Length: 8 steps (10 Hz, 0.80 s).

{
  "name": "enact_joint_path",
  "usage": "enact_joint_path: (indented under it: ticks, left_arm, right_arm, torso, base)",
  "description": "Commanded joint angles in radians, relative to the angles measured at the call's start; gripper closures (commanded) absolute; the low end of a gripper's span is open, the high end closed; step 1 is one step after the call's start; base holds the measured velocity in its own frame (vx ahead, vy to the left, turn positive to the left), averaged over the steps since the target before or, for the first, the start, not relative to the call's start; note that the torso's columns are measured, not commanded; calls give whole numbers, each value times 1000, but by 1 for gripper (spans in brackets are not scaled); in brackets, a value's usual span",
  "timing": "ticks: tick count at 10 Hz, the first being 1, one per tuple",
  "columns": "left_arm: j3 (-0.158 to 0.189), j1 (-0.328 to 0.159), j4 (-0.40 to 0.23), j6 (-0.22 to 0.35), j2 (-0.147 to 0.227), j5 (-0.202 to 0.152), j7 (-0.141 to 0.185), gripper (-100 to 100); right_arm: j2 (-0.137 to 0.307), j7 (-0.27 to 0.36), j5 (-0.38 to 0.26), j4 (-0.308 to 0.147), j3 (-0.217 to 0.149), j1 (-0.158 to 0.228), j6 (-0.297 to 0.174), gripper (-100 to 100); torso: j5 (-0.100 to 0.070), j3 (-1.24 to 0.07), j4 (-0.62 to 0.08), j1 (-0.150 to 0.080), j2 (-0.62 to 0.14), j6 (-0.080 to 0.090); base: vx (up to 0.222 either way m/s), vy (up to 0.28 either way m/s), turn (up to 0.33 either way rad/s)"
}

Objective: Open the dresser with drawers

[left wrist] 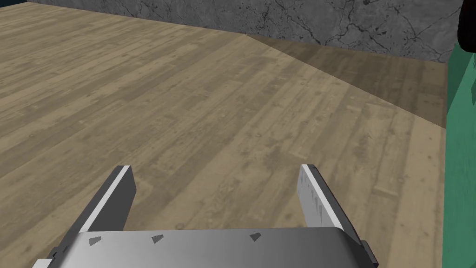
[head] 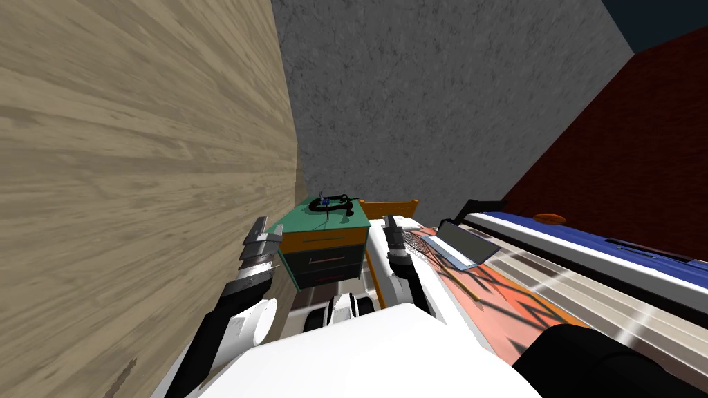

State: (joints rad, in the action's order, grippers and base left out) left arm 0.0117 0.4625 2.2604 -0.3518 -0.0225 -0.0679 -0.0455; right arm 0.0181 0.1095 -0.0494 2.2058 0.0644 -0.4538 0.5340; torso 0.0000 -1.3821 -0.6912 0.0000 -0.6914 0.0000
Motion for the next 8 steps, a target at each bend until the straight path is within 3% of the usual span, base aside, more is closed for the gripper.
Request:
enact_joint_path:
  ticks: [1, 4, 8]
  left_arm:
    - [-1, -5, -24, -16, 63, 0, 0, -100]
    - [-3, -15, -78, -55, 129, 0, -2, -100]
    - [-7, -35, -180, -131, 179, 0, -4, -100]
  right_arm:
    - [0, 0, 0, 0, 0, 0, 0, 0]
    - [0, 0, 0, -1, 0, 0, 0, 0]
    - [0, 0, 0, -1, 0, 0, 0, 0]
  torso:
    - [0, -69, -33, 0, -34, 0]
    - [0, -94, -46, 0, -46, 0]
    - [0, -94, -47, 0, -47, 0]
  base:
    - [6, 3, -8]
    - [10, 6, -8]
    - [18, 8, -13]
